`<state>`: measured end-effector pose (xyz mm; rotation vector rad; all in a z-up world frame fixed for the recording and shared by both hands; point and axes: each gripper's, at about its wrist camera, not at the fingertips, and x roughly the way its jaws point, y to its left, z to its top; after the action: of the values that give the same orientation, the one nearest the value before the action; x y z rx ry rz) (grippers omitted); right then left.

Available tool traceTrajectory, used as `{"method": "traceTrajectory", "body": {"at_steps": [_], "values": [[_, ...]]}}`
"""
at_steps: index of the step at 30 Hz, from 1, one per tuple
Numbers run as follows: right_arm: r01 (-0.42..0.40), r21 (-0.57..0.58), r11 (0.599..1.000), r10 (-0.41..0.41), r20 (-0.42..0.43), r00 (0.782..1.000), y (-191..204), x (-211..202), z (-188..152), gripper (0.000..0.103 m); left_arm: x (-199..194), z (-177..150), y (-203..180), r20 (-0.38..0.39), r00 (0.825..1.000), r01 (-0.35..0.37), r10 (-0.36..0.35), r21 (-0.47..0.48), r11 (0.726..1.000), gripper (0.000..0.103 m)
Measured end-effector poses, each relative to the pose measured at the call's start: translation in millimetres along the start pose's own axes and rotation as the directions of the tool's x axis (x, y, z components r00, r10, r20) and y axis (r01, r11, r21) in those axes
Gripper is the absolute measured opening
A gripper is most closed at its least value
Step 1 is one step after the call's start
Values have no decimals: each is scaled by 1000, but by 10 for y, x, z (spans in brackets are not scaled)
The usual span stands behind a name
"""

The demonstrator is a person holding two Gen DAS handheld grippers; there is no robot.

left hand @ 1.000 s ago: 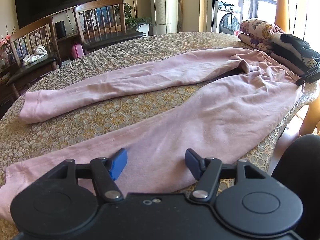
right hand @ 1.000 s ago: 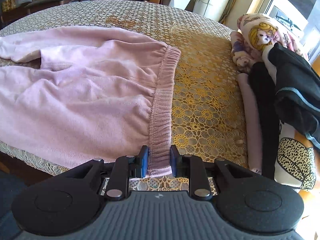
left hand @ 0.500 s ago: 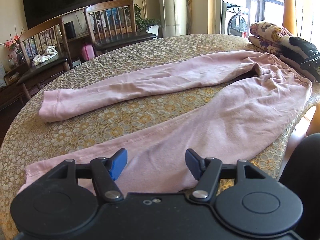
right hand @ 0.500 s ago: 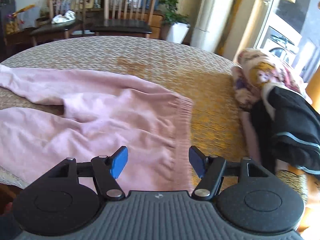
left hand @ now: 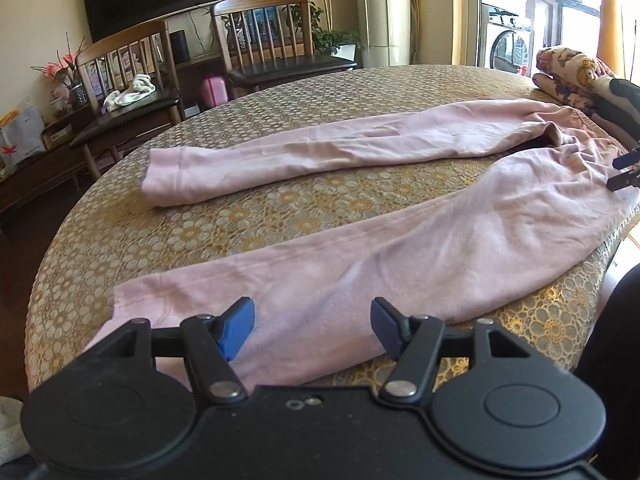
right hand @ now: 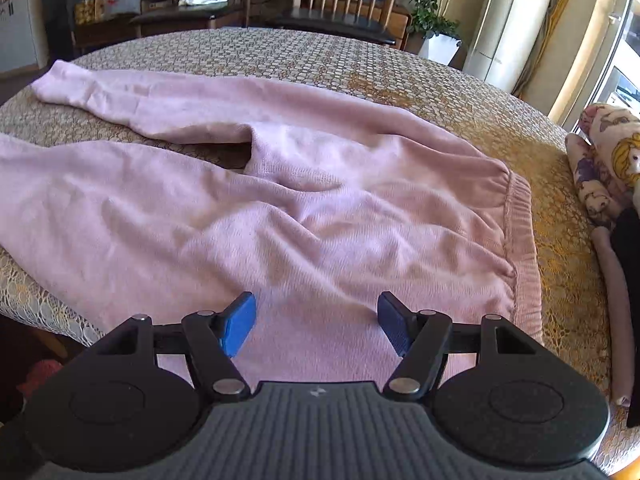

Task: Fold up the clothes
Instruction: 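Open the right gripper while the left gripper grasps a pant leg cuff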

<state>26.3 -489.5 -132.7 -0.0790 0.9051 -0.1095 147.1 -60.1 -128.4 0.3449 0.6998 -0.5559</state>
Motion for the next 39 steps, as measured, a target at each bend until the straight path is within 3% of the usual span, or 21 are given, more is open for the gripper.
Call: {"method": "traceTrajectory", "body": {"at_steps": [6,9,14,23,27,34,39], "values": [[-42,111,993,44,-21,999,-252,-46,-116,68,60,-47,54,-17,1000,-26,26,-1,1000,103],[-28,111,993,31,-22,999,-222,-47,-109,71,77,-30,116,-14,1000,-18,18,-32,999,103],[-3,105,995,6,-26,1000,-176,-52,-73,72,16,154,202,18,999,-38,38,-2,999,103],[-3,45,999,-1,93,996,40,-121,270,72,241,675,524,71,989,-132,128,60,989,103],[22,2,1000,-22,85,996,127,-23,352,72,516,892,796,57,987,-150,149,19,988,103],[46,45,998,-48,35,998,37,126,300,72,1000,976,1144,-5,988,-155,155,-28,987,103],[55,62,997,-55,0,998,25,199,278,72,1199,935,1311,-53,994,-96,92,-96,991,103]]}}
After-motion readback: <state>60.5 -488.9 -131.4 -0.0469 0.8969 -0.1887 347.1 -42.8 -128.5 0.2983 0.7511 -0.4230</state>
